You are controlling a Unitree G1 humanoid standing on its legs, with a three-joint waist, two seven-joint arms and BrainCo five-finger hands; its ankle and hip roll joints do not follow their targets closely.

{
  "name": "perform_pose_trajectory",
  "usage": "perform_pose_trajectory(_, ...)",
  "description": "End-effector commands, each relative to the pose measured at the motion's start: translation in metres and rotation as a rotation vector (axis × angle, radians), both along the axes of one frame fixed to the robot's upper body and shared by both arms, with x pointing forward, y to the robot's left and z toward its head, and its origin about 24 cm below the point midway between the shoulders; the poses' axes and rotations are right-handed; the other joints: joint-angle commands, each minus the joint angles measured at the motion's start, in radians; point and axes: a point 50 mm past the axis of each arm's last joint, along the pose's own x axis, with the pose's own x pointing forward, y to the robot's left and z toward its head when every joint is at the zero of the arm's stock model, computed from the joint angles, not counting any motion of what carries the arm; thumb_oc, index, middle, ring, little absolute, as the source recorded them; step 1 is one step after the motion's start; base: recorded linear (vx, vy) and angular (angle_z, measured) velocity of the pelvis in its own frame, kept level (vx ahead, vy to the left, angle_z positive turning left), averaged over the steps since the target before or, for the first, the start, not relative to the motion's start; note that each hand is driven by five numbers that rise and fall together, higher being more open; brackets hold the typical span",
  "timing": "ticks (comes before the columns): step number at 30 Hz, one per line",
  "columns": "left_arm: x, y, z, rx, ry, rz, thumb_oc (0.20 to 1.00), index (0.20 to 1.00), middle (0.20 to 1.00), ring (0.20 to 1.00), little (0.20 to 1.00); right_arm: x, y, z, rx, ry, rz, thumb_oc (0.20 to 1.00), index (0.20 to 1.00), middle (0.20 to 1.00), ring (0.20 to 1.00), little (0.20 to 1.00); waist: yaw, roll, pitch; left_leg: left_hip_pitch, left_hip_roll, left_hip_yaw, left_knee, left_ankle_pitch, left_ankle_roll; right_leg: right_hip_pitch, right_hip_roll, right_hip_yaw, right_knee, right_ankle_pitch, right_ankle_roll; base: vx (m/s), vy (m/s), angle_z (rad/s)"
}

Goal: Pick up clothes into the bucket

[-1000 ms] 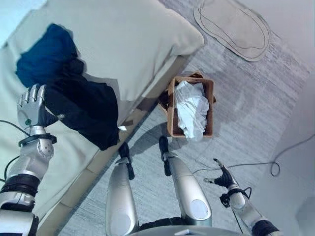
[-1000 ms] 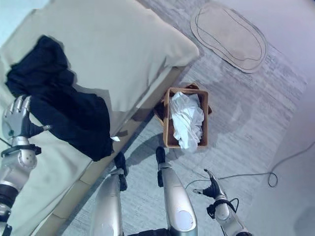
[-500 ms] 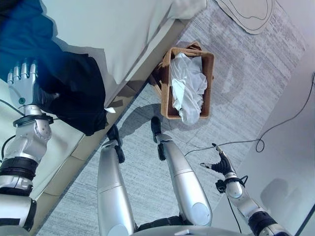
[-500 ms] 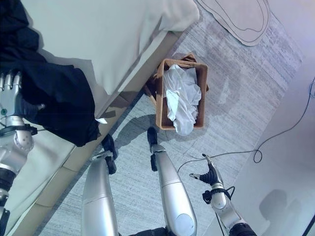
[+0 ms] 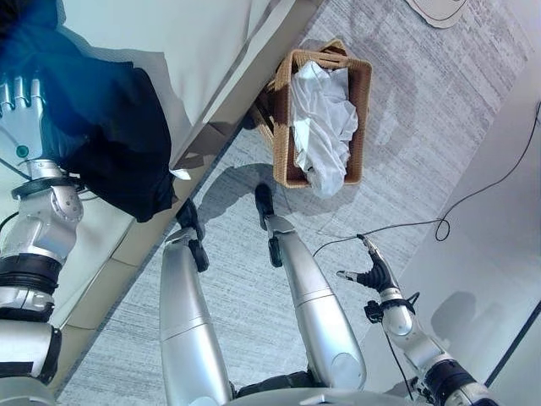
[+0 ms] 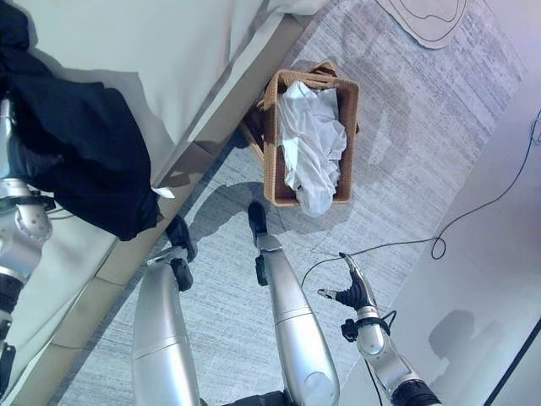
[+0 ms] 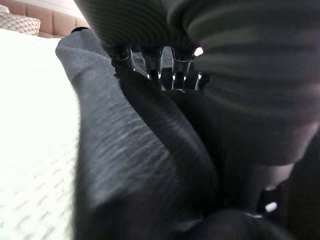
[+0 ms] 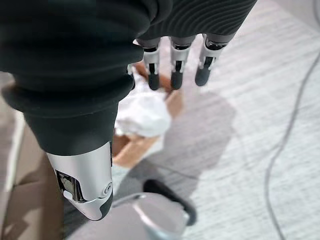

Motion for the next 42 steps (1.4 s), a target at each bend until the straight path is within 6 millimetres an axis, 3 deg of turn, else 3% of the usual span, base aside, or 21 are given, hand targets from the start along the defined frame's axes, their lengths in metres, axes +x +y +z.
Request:
perform_pose_trajectory(1,0.005,-0.001,0.019,0.044,0.012,-0.012,0.2,0.2,0.2,0.2,0.2,0.003,0.01,0.013,0.05,-0.067,0.05,1.0,1.0,1.0,1.0,1.0,-0.009,-0.108,0.004,0.049,-0.027,0.034,0.193,-0.229,0.074,0.02,0.021,0.013,-0.16,0.131,0.049,0.0,0.0,0.0)
perform_pose_trajectory(5,0.01,-0.008,0.018,0.032,0.008,-0.048,0.2,0.2,0.2,0.2,0.2,0.002,0.012,0.013,0.047,-0.068,0.066,1.0,1.0,1.0,1.0,1.0,-0.013,-0.114,0.004,0.042,-0.026,0.031,0.201,-0.234,0.079,0.015,0.027,0.014,-0.159,0.131,0.049,0.01,0.001,-0.03)
perform_pose_trajectory(8,0.014,-0.004,0.005,0.006,0.051,-0.028,0.2,0.2,0.2,0.2,0.2,0.003,0.014,0.012,0.033,-0.068,0.08,1.0,1.0,1.0,1.0,1.0,-0.019,-0.121,0.004,0.052,-0.024,0.034,0.195,-0.231,0.08,0.018,0.029,0.017,-0.158,0.13,0.047,0.01,0.004,-0.12)
perform_pose_trajectory(10,0.015,-0.018,0.013,0.031,0.031,-0.092,0.2,0.2,0.2,0.2,0.2,0.001,0.012,0.012,0.026,-0.07,0.072,1.0,1.0,1.0,1.0,1.0,-0.014,-0.114,0.004,0.058,-0.03,0.032,0.185,-0.227,0.078,0.024,0.025,0.013,-0.161,0.129,0.046,0.0,-0.005,-0.04)
perform_pose_trajectory(13,0.012,-0.019,0.012,0.029,0.024,-0.106,0.2,0.2,0.2,0.2,0.2,0.0,0.009,0.009,0.013,-0.06,0.063,1.0,1.0,1.0,1.0,1.0,-0.012,-0.107,0.004,0.071,-0.037,0.032,0.167,-0.22,0.075,0.031,0.02,0.01,-0.168,0.129,0.046,-0.01,-0.013,0.06)
perform_pose_trajectory(22,-0.009,-0.009,-0.023,-0.137,0.024,-0.134,0.2,0.2,0.2,0.2,0.2,0.002,-0.002,0.005,-0.015,-0.03,0.014,1.0,1.0,1.0,1.0,1.0,0.026,-0.078,0.004,0.227,-0.048,0.036,0.058,-0.179,0.058,0.157,-0.004,-0.006,-0.191,0.122,0.039,-0.03,-0.035,0.04)
perform_pose_trajectory(24,-0.013,-0.011,-0.039,-0.28,-0.01,-0.18,0.2,0.2,0.2,0.2,0.2,0.002,-0.01,0.003,-0.019,-0.013,-0.019,1.0,1.0,1.0,1.0,1.0,0.054,-0.045,0.004,0.325,-0.068,0.03,-0.008,-0.156,0.053,0.236,-0.029,-0.019,-0.184,0.102,0.032,-0.01,-0.06,0.06)
perform_pose_trajectory(25,-0.013,-0.011,-0.039,-0.282,-0.009,-0.181,0.2,0.2,0.2,0.2,0.2,0.002,-0.01,0.003,-0.02,-0.012,-0.019,1.0,1.0,1.0,1.0,1.0,0.053,-0.045,0.004,0.329,-0.07,0.03,-0.013,-0.154,0.053,0.239,-0.03,-0.019,-0.185,0.101,0.032,0.01,-0.069,0.17)
perform_pose_trajectory(26,-0.016,-0.014,-0.044,-0.375,-0.039,-0.232,0.2,0.2,0.2,0.2,0.2,0.0,-0.017,0.003,-0.025,-0.004,-0.042,1.0,1.0,1.0,1.0,1.0,0.077,-0.013,0.004,0.41,-0.093,0.024,-0.074,-0.132,0.047,0.307,-0.051,-0.029,-0.183,0.087,0.033,0.04,-0.043,0.2)
perform_pose_trajectory(27,-0.021,-0.018,-0.04,-0.401,-0.071,-0.279,0.2,0.2,0.2,0.2,0.2,-0.002,-0.022,0.002,-0.031,0.007,-0.054,1.0,1.0,1.0,1.0,1.0,0.087,0.006,0.004,0.455,-0.109,0.019,-0.106,-0.121,0.046,0.347,-0.064,-0.035,-0.187,0.082,0.032,0.04,-0.042,0.32)
perform_pose_trajectory(28,-0.022,-0.017,-0.041,-0.404,-0.068,-0.277,0.2,0.2,0.2,0.2,0.2,-0.003,-0.023,0.002,-0.033,0.01,-0.052,1.0,1.0,1.0,1.0,1.0,0.084,0.005,0.004,0.463,-0.111,0.019,-0.113,-0.119,0.046,0.353,-0.066,-0.035,-0.189,0.082,0.033,-0.05,-0.056,0.34)
perform_pose_trajectory(29,-0.029,-0.021,-0.039,-0.47,-0.112,-0.344,0.2,0.2,0.2,0.2,0.2,-0.003,-0.028,0.0,-0.041,0.027,-0.075,1.0,1.0,1.0,1.0,1.0,0.094,0.028,0.004,0.53,-0.141,0.023,-0.188,-0.056,0.043,0.414,-0.104,-0.052,-0.213,0.104,0.028,-0.07,-0.046,0.38)
perform_pose_trajectory(30,-0.029,-0.021,-0.039,-0.47,-0.112,-0.343,0.2,0.2,0.2,0.2,0.2,-0.003,-0.028,0.0,-0.041,0.028,-0.074,1.0,1.0,1.0,1.0,1.0,0.094,0.028,0.004,0.531,-0.142,0.023,-0.189,-0.056,0.043,0.414,-0.104,-0.052,-0.213,0.104,0.028,-0.03,-0.05,0.55)
perform_pose_trajectory(31,-0.034,-0.026,-0.031,-0.52,-0.181,-0.423,0.2,0.2,0.2,0.2,0.2,-0.002,-0.034,-0.001,-0.051,0.046,-0.089,1.0,1.0,1.0,1.0,1.0,0.113,0.061,0.004,0.626,-0.162,0.013,-0.252,-0.033,0.035,0.503,-0.12,-0.063,-0.226,0.093,0.027,0.08,-0.008,0.5)
perform_pose_trajectory(32,-0.036,-0.026,-0.029,-0.54,-0.191,-0.446,0.2,0.2,0.2,0.2,0.2,-0.002,-0.036,-0.002,-0.052,0.058,-0.091,1.0,1.0,1.0,1.0,1.0,0.117,0.072,0.004,0.679,-0.17,0.008,-0.289,-0.022,0.032,0.548,-0.127,-0.069,-0.237,0.09,0.026,0.1,-0.021,0.46)
perform_pose_trajectory(34,-0.04,-0.028,-0.024,-0.546,-0.218,-0.476,0.2,0.2,0.2,0.2,0.2,-0.004,-0.038,-0.002,-0.061,0.066,-0.088,1.0,1.0,1.0,1.0,1.0,0.12,0.08,0.003,0.724,-0.178,0.004,-0.32,-0.011,0.03,0.591,-0.132,-0.075,-0.247,0.087,0.026,0.1,-0.023,0.26)
perform_pose_trajectory(35,-0.045,-0.03,-0.017,-0.549,-0.226,-0.535,0.2,0.2,0.2,0.2,0.2,-0.008,-0.041,-0.006,-0.072,0.099,-0.084,1.0,1.0,1.0,1.0,1.0,0.128,0.102,-0.042,0.787,-0.189,-0.009,-0.377,0.006,0.026,0.647,-0.14,-0.087,-0.269,0.077,0.026,0.16,-0.027,0.47)
perform_pose_trajectory(38,-0.051,-0.034,-0.011,-0.561,-0.228,-0.624,0.2,0.2,0.2,0.2,0.2,-0.01,-0.043,-0.007,-0.088,0.118,-0.065,1.0,1.0,1.0,1.0,1.0,0.136,0.126,-0.117,0.878,-0.2,-0.018,-0.464,0.033,0.019,0.725,-0.139,-0.105,-0.299,0.064,0.026,0.15,-0.036,0.32)
perform_pose_trajectory(40,-0.052,-0.035,-0.011,-0.565,-0.21,-0.635,0.2,0.2,0.2,0.2,0.2,-0.011,-0.042,-0.007,-0.089,0.124,-0.057,1.0,1.0,1.0,1.0,1.0,0.135,0.13,-0.14,0.901,-0.204,-0.023,-0.489,0.046,0.018,0.747,-0.141,-0.11,-0.314,0.066,0.025,0.1,-0.026,0.12)
perform_pose_trajectory(42,-0.057,-0.04,-0.009,-0.55,-0.182,-0.683,0.2,0.2,0.2,0.2,0.2,-0.008,-0.042,-0.002,-0.102,0.112,-0.028,1.0,1.0,1.0,1.0,1.0,0.141,0.142,-0.21,0.971,-0.202,-0.027,-0.558,0.064,0.011,0.81,-0.135,-0.125,-0.353,0.055,0.025,0.19,-0.048,0.08)
